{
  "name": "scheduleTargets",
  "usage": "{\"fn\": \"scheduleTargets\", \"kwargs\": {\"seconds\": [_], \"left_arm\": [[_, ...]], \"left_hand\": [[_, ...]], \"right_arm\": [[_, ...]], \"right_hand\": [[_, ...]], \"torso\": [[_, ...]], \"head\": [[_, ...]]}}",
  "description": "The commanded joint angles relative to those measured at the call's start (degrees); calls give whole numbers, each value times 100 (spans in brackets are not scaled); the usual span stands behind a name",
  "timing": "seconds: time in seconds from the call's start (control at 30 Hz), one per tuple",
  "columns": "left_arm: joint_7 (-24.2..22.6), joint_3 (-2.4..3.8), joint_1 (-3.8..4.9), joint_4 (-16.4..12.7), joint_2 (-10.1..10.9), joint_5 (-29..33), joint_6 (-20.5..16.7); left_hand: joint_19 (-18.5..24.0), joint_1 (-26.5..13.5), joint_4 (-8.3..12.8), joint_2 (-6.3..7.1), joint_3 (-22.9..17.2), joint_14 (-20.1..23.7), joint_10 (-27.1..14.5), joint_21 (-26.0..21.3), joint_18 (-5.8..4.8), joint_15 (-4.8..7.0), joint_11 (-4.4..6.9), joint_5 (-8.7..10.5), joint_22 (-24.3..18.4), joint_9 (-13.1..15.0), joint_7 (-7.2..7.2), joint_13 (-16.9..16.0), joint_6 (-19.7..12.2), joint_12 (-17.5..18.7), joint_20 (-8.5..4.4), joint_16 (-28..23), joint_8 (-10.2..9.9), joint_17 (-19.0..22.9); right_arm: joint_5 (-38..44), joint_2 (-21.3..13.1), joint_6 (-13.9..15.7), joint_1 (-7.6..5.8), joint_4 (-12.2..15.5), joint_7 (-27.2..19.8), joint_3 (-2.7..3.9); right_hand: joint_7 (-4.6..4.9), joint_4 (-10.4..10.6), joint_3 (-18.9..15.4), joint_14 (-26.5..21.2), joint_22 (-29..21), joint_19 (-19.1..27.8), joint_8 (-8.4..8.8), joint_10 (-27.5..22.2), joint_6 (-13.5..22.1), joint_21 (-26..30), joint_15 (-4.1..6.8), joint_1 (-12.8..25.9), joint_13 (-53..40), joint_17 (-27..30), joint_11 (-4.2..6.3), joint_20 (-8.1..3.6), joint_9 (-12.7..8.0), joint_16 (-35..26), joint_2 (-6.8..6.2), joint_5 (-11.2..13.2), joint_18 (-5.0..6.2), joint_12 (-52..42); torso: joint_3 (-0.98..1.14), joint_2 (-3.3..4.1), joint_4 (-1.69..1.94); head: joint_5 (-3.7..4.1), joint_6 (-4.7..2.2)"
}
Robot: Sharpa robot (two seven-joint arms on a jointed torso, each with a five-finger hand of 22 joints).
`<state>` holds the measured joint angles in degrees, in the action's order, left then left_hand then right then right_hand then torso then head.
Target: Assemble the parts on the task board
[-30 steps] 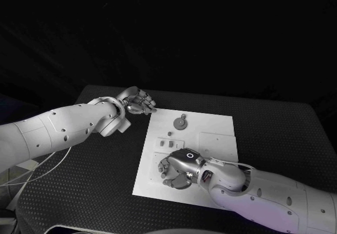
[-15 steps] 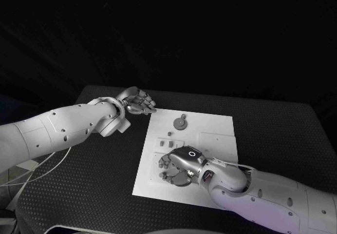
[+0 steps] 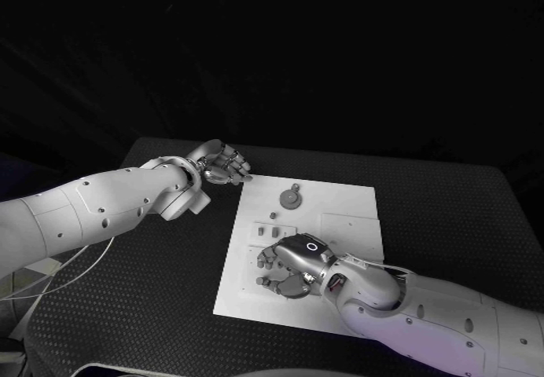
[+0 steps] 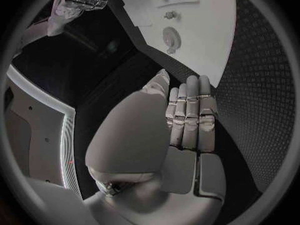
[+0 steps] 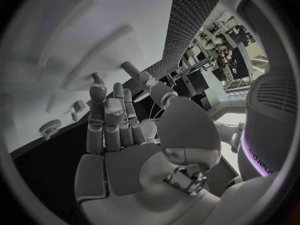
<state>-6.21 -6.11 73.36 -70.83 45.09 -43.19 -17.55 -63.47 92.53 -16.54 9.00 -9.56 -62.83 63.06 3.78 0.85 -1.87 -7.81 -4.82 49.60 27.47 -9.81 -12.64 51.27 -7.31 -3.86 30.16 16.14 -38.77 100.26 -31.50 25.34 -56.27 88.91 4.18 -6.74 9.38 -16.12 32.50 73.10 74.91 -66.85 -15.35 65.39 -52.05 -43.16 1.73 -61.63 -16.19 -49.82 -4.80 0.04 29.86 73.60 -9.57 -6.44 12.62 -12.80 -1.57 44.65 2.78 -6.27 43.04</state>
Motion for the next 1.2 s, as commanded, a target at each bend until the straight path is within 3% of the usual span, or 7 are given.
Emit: {"fn": "scheduleTargets", "kwargs": {"seconds": [0.03,0.43,0.67,0.83,1.03,1.1,1.2], "left_arm": [[-36,2,5,-11,-2,-5,44],[-36,2,5,-16,16,-5,37],[-36,2,5,-15,22,-5,38],[-36,2,5,-16,30,-5,38],[-35,1,4,-17,40,-5,35],[-36,1,4,-20,44,-5,36],[-34,1,4,-20,51,-5,34]], "left_hand": [[-31,9,4,-53,-41,-35,-33,29,65,2,8,-20,-9,10,-1,9,-40,-40,7,-34,-31,-10],[-31,12,5,-54,-42,-35,-34,28,65,2,8,-20,-10,10,-1,11,-38,-40,7,-39,-31,-15],[-30,14,4,-55,-42,-37,-35,28,65,1,8,-20,-11,11,0,12,-37,-41,7,-44,-30,-20],[-30,15,4,-55,-42,-37,-35,28,65,1,8,-20,-12,11,0,13,-36,-41,7,-47,-30,-24],[-30,15,3,-56,-42,-38,-36,28,64,1,7,-20,-12,12,0,14,-35,-42,7,-51,-29,-28],[-30,15,3,-56,-42,-38,-36,28,64,1,7,-19,-12,12,1,15,-34,-42,8,-52,-29,-29],[-30,14,2,-56,-42,-39,-36,28,64,1,7,-19,-13,12,1,15,-34,-43,8,-54,-29,-31]], "right_arm": [[6,-24,25,6,1,21,0],[84,-199,148,4,24,58,8],[-10,-289,241,4,111,1,87],[-212,-396,331,3,231,-60,235],[-503,-604,339,-4,413,-90,512],[-597,-689,284,-21,466,-75,562],[-846,-799,163,-101,519,-44,585]], "right_hand": [[4,25,-16,6,113,7,14,29,13,-17,-27,-28,11,-5,-14,-20,-7,36,19,-6,238,24],[-3,0,11,5,112,7,7,44,0,-14,-22,-101,22,-2,-8,-27,-14,36,76,-8,238,25],[-5,-9,11,8,113,4,3,56,-7,-16,-20,-120,25,-2,-6,-28,-15,38,79,-6,238,21],[-5,-7,9,10,113,1,2,59,-9,-18,-19,-120,25,-1,-5,-28,-16,38,82,-5,238,20],[-1,12,-6,13,113,-4,4,63,-5,-19,-19,-94,30,1,-5,-23,-21,38,77,-2,238,22],[0,16,-9,13,112,-5,6,62,-3,-18,-19,-88,32,2,-6,-23,-23,37,77,-2,238,24],[4,42,-23,13,111,-5,9,61,3,-16,-20,-53,39,4,-7,-19,-29,35,76,-2,238,28]], "torso": [[-1,0,-1],[2,-1,-7],[3,-1,-1],[3,-3,-4],[2,-4,-9],[0,-5,-9],[-1,-4,-6]], "head": [[0,5],[0,7],[0,0],[14,-23],[42,-58],[45,-63],[67,-77]]}}
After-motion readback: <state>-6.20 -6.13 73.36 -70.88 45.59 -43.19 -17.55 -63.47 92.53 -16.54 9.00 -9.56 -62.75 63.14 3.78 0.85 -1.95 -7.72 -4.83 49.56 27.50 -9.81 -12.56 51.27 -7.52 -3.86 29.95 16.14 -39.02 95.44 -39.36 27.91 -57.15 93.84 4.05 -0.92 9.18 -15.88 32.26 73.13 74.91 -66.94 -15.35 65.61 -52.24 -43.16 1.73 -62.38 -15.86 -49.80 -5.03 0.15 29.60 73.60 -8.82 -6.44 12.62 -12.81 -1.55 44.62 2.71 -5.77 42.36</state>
